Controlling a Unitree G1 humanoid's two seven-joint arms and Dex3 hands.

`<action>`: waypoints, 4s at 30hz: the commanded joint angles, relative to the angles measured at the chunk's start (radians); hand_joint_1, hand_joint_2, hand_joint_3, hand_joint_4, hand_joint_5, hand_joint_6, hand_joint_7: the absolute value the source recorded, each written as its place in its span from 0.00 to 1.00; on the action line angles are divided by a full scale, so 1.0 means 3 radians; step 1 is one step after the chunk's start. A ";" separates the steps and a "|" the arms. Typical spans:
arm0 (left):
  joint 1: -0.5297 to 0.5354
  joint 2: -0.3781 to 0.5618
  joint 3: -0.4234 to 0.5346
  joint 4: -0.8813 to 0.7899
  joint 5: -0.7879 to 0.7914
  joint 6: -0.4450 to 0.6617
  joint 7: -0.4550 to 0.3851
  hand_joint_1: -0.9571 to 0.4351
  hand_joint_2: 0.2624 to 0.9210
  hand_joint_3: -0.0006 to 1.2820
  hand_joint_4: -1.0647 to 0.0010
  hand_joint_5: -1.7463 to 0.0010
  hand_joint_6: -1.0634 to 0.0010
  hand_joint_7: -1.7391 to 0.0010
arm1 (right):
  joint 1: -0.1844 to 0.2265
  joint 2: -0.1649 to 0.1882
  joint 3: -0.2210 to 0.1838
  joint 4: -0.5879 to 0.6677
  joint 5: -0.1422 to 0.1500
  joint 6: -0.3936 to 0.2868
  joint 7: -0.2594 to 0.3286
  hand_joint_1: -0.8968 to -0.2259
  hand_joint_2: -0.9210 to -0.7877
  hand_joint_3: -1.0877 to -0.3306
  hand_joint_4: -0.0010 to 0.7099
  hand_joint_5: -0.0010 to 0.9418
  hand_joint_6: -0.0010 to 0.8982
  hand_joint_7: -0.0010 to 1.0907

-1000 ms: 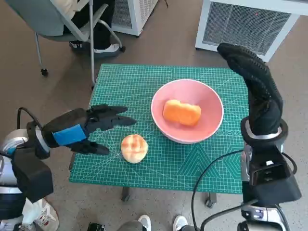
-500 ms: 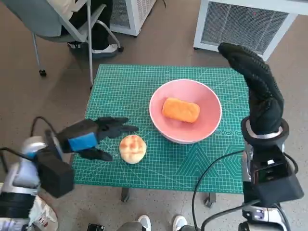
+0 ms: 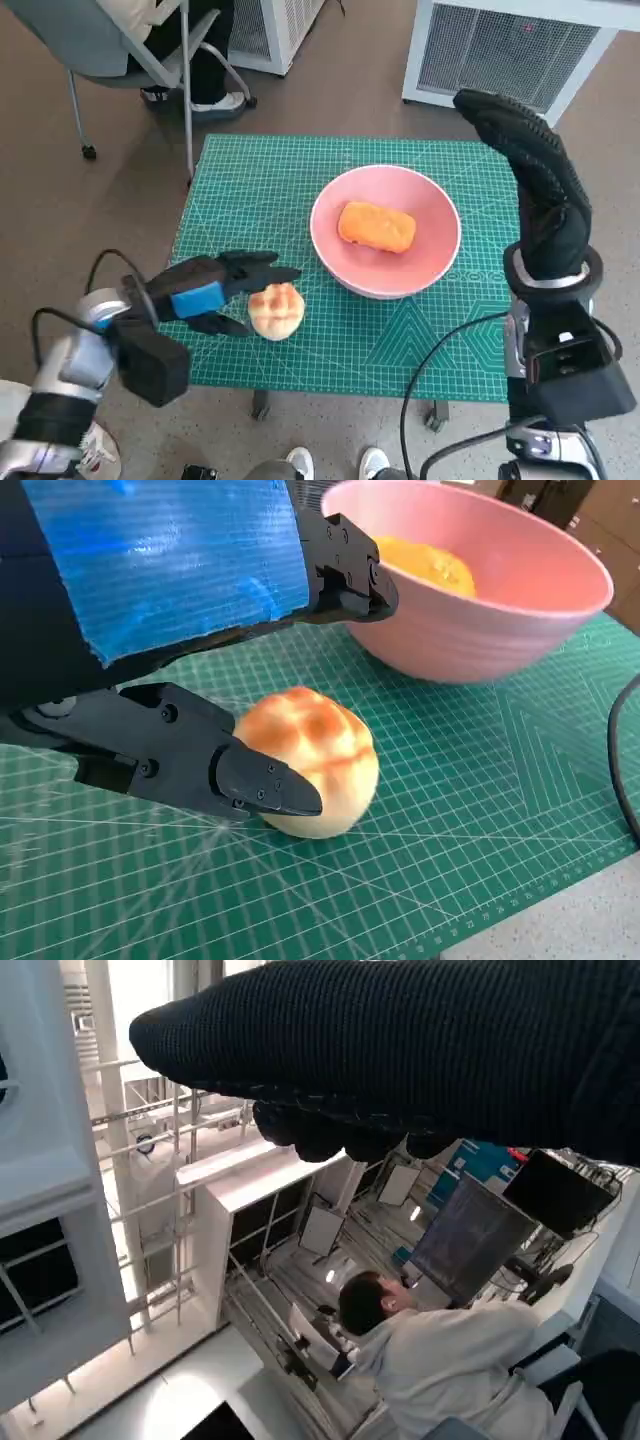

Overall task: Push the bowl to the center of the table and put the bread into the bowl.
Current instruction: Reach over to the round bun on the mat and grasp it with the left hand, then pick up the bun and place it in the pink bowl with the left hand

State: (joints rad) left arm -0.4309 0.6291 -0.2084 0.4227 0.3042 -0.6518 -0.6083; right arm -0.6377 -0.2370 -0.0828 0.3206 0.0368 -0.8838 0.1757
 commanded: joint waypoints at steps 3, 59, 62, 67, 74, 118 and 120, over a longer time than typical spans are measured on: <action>-0.0106 -0.0130 -0.0127 0.0258 0.0166 -0.0039 0.0202 0.57 0.93 0.00 0.67 0.98 0.64 0.93 | 0.0080 -0.0033 0.0008 -0.0031 0.0038 0.0046 0.0050 0.45 0.00 0.45 0.41 0.00 0.03 0.63; -0.0654 -0.0126 0.0605 -0.1420 -0.0625 0.1239 0.0237 0.69 1.00 0.03 0.37 0.33 0.32 0.38 | 0.0089 0.0024 -0.0006 0.0005 0.0007 0.0038 0.0003 0.44 0.00 0.45 0.43 0.01 0.02 0.64; -0.0784 -0.0275 0.0535 -0.1482 -0.0605 0.1286 0.0311 0.69 0.98 0.02 0.33 0.35 0.29 0.40 | 0.0085 0.0031 -0.0003 0.0010 -0.0006 0.0032 -0.0003 0.44 0.00 0.45 0.43 0.01 0.02 0.64; -0.0971 -0.0473 0.0403 -0.1398 -0.0574 0.1236 0.0346 0.69 0.97 0.01 0.31 0.37 0.27 0.41 | 0.0067 0.0034 -0.0001 0.0037 0.0001 0.0025 0.0001 0.43 0.00 0.45 0.43 0.01 0.02 0.64; -0.1309 -0.0733 0.0154 -0.0847 -0.0432 0.0878 0.0384 0.69 0.97 0.01 0.31 0.38 0.28 0.40 | 0.0055 0.0028 -0.0005 0.0052 0.0009 0.0020 0.0004 0.43 0.00 0.45 0.43 0.01 0.02 0.64; -0.1649 -0.1345 0.0251 0.0748 -0.0880 0.0406 0.0135 0.41 1.00 0.16 0.94 0.99 0.82 0.94 | 0.0070 -0.0011 -0.0077 -0.0065 -0.0026 0.0023 -0.0074 0.46 0.00 0.45 0.43 0.01 0.03 0.63; -0.1631 -0.1388 0.0323 0.0747 -0.0968 0.0376 0.0180 0.42 1.00 0.19 0.90 0.98 0.81 0.94 | 0.0061 -0.0012 -0.0075 -0.0075 -0.0001 0.0043 -0.0066 0.47 0.00 0.45 0.43 0.01 0.03 0.63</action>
State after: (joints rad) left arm -0.9340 0.2325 -0.1491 0.6429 0.0590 -0.5140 -0.5801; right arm -0.6226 -0.2347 -0.1054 0.3031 0.0151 -0.8862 0.1482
